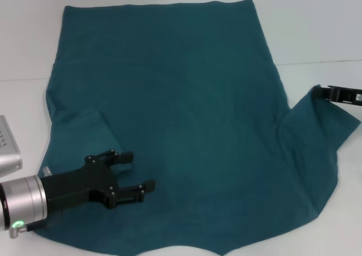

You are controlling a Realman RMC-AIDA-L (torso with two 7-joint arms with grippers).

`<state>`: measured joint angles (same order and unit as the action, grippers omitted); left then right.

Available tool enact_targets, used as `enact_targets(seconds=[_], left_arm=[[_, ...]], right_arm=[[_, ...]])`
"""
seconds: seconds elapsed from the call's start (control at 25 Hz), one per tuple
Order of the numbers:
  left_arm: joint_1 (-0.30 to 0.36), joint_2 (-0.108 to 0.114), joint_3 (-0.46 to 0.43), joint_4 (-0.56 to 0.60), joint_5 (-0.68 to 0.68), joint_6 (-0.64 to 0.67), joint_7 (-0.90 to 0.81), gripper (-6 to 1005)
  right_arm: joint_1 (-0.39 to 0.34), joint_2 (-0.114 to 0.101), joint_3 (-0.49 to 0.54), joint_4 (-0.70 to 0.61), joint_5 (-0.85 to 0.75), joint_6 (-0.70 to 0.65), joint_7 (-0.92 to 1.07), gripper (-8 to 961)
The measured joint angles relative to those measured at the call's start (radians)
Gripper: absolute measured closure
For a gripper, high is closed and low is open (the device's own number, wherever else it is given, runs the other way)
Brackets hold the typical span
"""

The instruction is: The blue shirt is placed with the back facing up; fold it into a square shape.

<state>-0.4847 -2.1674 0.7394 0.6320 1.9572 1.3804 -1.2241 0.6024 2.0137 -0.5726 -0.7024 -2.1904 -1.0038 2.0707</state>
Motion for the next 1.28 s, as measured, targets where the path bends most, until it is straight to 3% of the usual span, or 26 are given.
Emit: enact_targets(seconds=[0.48,0.88,1.28], left_arm=[[0.000,0.000,0.000,0.000,0.000,-0.003,-0.004,108],[0.001,-0.001,0.000,-0.014,0.000,-0.014,-0.005,109],[0.002,-0.002,0.000,-0.014,0.005,-0.014,-0.005,109]], right_arm=[[0.090,0.008,-0.071,0.012,-0.004,-0.005,0.012,946],[0.114,0.040,-0.141,0.039,-0.006,0.012,0.018,927],[0.137,0.057,-0.221,0.081,-0.006,0.020,0.019,909]])
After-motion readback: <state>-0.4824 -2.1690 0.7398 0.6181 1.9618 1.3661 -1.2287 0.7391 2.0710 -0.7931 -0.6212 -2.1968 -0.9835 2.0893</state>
